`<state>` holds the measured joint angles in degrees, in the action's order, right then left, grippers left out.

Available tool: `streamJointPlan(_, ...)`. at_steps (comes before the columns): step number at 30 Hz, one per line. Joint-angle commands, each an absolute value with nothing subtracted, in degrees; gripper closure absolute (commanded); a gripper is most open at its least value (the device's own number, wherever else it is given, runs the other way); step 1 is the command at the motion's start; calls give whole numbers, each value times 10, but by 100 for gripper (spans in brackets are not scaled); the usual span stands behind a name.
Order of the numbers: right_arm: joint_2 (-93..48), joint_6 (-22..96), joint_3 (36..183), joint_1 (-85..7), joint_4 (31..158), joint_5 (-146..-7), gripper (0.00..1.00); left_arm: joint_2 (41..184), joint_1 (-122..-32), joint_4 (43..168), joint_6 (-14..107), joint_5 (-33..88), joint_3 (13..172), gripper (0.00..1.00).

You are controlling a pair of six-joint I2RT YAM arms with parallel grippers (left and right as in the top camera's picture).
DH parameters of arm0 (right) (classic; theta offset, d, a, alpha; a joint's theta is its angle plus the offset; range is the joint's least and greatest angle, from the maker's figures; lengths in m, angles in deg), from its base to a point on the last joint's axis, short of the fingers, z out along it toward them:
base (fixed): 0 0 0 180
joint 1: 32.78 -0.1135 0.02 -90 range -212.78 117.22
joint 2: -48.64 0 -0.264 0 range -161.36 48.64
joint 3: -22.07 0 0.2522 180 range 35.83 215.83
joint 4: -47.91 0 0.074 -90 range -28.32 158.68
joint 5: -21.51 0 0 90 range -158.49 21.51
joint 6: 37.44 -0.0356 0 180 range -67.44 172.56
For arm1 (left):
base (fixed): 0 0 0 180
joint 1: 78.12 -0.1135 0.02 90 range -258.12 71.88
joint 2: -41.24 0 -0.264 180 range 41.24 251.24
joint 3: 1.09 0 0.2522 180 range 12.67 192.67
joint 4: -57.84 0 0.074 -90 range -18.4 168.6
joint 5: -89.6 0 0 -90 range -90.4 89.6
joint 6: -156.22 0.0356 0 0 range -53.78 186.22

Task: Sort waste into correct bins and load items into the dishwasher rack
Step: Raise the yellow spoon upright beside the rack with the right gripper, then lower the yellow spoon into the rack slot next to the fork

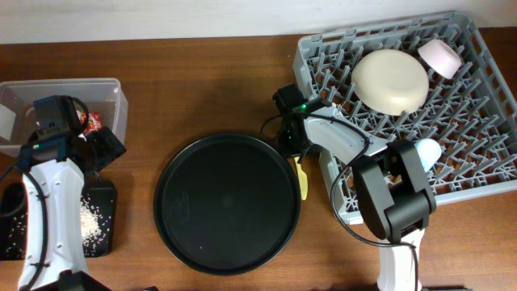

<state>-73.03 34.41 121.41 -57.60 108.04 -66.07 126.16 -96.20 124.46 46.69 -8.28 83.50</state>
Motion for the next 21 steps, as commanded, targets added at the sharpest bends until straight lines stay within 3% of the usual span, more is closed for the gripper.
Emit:
streamJointPlan(1, -739, 343, 1215, -578, 1098, -663, 82, 1262, -963, 1243, 459, -81, 840, 1)
streamJointPlan(14, -739, 378, 1456, -576, 1292, -663, 83, 1262, -963, 1243, 459, -81, 840, 1)
streamJointPlan(21, -739, 463, 1629, -512, 1421, -663, 85, 1262, -963, 1243, 459, -81, 840, 1)
